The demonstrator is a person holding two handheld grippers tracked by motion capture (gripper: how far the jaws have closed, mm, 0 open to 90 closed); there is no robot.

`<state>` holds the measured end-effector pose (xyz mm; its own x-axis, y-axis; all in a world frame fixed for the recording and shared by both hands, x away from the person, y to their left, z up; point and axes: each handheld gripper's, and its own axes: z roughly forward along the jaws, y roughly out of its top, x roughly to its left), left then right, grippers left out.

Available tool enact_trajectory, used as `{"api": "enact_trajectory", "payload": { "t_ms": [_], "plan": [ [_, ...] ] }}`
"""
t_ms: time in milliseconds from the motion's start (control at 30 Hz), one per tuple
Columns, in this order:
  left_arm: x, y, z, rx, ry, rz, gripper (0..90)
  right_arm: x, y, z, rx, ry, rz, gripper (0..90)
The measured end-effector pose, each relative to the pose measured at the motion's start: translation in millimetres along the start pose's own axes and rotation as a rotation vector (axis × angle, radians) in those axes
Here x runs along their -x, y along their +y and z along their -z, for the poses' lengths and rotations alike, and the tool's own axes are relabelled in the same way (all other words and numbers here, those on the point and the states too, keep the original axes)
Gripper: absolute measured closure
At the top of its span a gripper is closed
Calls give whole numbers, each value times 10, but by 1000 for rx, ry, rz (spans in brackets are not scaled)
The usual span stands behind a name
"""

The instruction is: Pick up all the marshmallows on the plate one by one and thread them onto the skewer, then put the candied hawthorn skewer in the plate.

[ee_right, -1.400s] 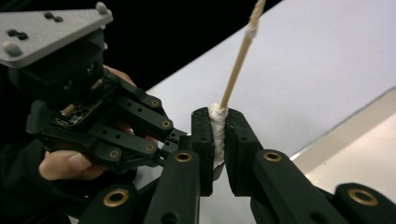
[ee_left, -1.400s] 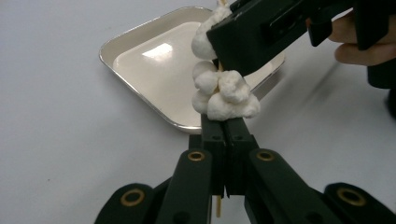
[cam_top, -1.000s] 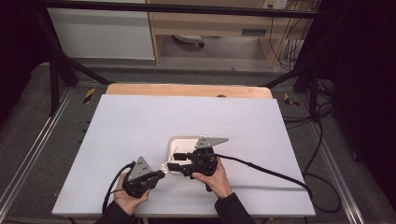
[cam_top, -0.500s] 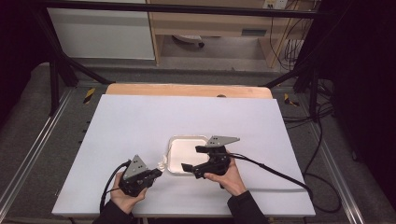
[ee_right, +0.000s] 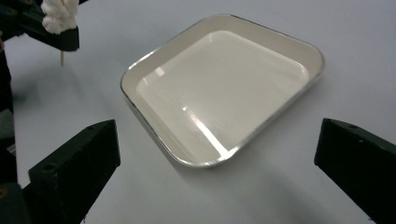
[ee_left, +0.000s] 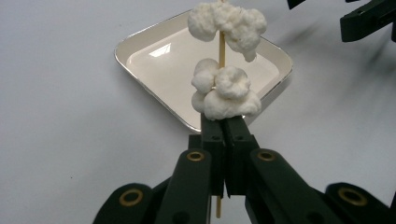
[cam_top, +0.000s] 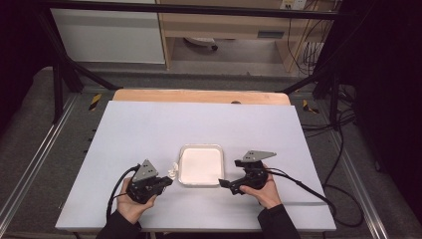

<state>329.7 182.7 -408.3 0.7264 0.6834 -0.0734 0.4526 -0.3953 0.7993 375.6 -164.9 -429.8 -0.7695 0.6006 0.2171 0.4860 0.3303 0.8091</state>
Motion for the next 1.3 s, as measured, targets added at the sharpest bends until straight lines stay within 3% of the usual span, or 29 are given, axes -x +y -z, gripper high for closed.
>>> {"api": "enact_trajectory", "payload": {
  "t_ms": [233,333,567,833,1300],
  "plan": [
    [-46,135,-31,-20,2,11,885,170,-165,236,4,-36,3,6],
    [-55,198,-50,-23,1,16,885,231,-246,325,3,-53,-17,6],
    [-63,357,-153,-54,-10,21,884,315,-364,438,-5,-89,-22,6],
    [-70,463,-370,-111,-5,21,883,365,-443,532,-5,-118,-28,6],
    [-5,582,-830,-244,35,11,879,404,-520,622,11,-113,-42,6]
  ]
}}
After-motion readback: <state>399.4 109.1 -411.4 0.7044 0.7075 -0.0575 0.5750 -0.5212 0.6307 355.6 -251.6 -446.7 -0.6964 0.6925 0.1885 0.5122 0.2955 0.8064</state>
